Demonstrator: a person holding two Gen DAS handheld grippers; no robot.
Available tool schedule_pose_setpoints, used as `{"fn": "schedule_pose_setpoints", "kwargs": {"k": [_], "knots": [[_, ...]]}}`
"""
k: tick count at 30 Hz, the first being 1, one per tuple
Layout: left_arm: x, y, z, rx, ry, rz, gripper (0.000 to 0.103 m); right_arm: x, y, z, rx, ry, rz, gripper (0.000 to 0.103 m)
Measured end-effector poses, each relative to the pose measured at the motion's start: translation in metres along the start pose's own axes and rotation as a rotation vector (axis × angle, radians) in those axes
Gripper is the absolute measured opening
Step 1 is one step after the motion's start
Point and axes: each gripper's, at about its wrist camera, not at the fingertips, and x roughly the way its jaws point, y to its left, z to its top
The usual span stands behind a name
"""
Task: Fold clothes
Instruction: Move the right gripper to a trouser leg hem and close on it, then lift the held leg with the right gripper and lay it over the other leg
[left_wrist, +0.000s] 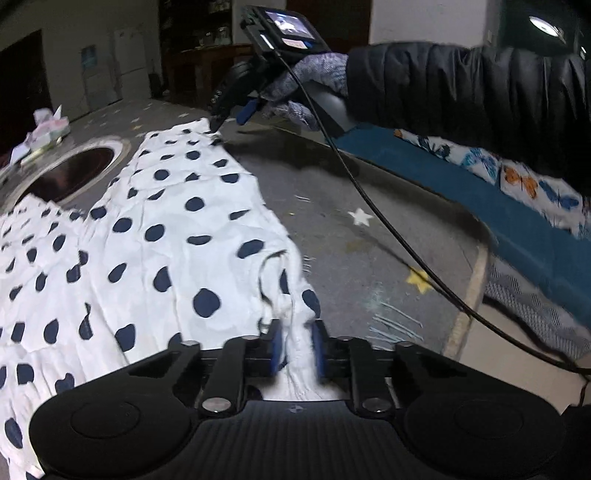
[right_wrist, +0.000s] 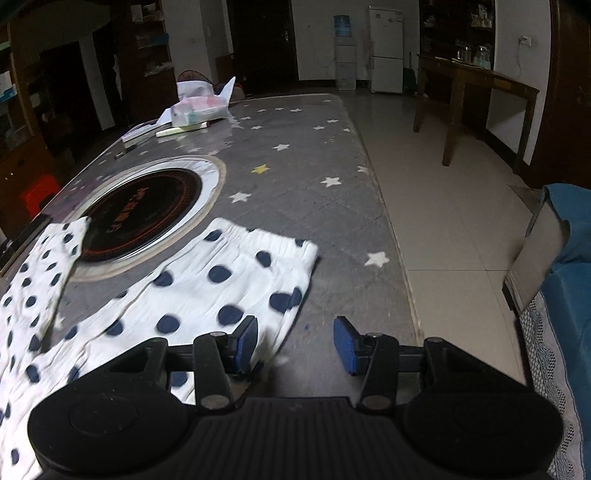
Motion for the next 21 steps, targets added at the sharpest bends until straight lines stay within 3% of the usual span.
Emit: {"fn": "schedule_pose_setpoints", "kwargs": {"k": [11,14,17,21], "knots": [[-0.028,0.028,0.007,-0.147,-0.085,-0.037,0.010,0.046,0.002,0.021,0.054,-0.022,-0.022,0.037],[-0.031,0.034,0.007,-0.169,-0.094,-0.039,0.010,0.050,0.003,0.024,0.071,-0.028,-0.041,0.021],[-0.034,0.039,0.007,-0.186,-0.102,-0.040,0.010,0.052,0.005,0.027,0.073,-0.027,-0.054,0.011],[-0.038,0.042,0.005,-0.203,-0.115,-0.054,0.010,0.049,0.005,0.032,0.074,-0.033,-0.081,0.007]]}}
